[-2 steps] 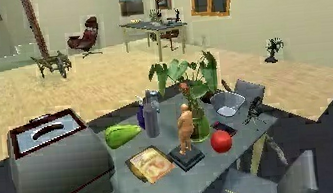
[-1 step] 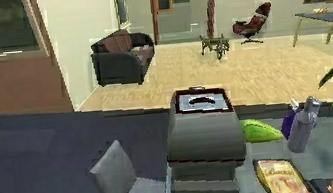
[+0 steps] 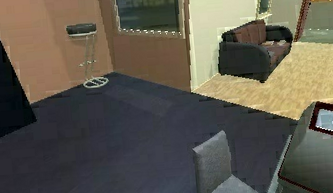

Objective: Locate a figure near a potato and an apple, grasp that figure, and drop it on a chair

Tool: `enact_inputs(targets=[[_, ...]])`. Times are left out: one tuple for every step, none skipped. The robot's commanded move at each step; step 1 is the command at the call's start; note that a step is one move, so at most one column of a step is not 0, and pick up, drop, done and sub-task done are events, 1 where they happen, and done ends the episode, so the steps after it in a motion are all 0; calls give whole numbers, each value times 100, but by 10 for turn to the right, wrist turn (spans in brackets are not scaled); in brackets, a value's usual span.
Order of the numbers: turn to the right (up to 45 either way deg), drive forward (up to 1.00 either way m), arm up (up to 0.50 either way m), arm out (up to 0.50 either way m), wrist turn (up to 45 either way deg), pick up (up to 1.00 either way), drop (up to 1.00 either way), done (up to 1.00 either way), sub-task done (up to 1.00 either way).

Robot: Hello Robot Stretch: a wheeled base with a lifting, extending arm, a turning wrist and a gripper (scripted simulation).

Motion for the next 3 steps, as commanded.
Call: enact_inputs(targets=[[0, 0, 50, 0, 0, 0, 0, 0, 0], [0, 0, 22, 0, 0, 0, 0, 0, 0], [0, 0, 0, 46, 0, 0, 0, 0, 0]])
